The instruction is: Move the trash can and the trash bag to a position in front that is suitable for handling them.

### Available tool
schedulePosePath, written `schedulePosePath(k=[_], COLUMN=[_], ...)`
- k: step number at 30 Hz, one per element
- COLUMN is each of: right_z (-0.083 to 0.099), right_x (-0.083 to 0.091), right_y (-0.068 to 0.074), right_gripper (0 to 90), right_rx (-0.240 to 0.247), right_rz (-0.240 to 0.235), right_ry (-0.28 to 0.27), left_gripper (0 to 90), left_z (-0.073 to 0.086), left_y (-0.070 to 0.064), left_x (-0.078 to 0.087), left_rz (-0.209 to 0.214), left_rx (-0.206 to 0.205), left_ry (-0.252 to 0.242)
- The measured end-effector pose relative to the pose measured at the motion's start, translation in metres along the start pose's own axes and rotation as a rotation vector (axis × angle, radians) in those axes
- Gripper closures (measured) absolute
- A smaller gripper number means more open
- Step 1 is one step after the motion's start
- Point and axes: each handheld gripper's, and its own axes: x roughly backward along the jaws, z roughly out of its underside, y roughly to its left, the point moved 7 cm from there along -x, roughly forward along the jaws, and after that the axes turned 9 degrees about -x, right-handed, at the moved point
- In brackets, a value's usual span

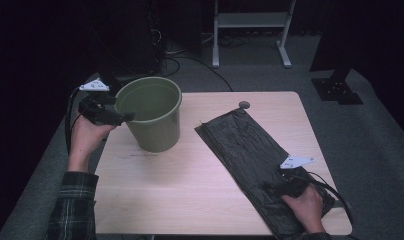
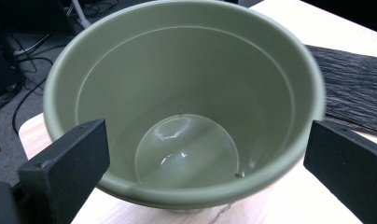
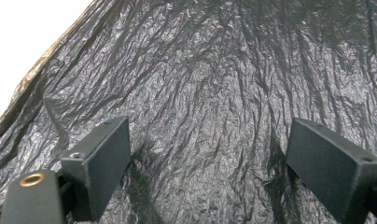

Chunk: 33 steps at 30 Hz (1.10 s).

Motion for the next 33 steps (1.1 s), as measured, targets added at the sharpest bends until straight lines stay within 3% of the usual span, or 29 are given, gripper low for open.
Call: schedulePosePath(k=[13,23,33], right_z=[0.000,0.000,0.000], right_x=[0.000,0.000,0.000], right_y=[0.000,0.000,0.000], right_gripper=[12.3,12.3,12.3], right_rx=[0.002,0.001,0.001], right_rz=[0.000,-0.001,-0.001], right_ry=[-0.001,0.000,0.000], left_gripper=[0.0,0.0,0.0], left_z=[0.013,0.022,0.024], left_y=[0.028,0.037,0.038], left_x=[-0.018,-0.029,-0.036], left_rz=[-0.024,-0.028,-0.015], left_rx=[0.018,0.026,0.043], left_ry=[0.053,0.095,0.101])
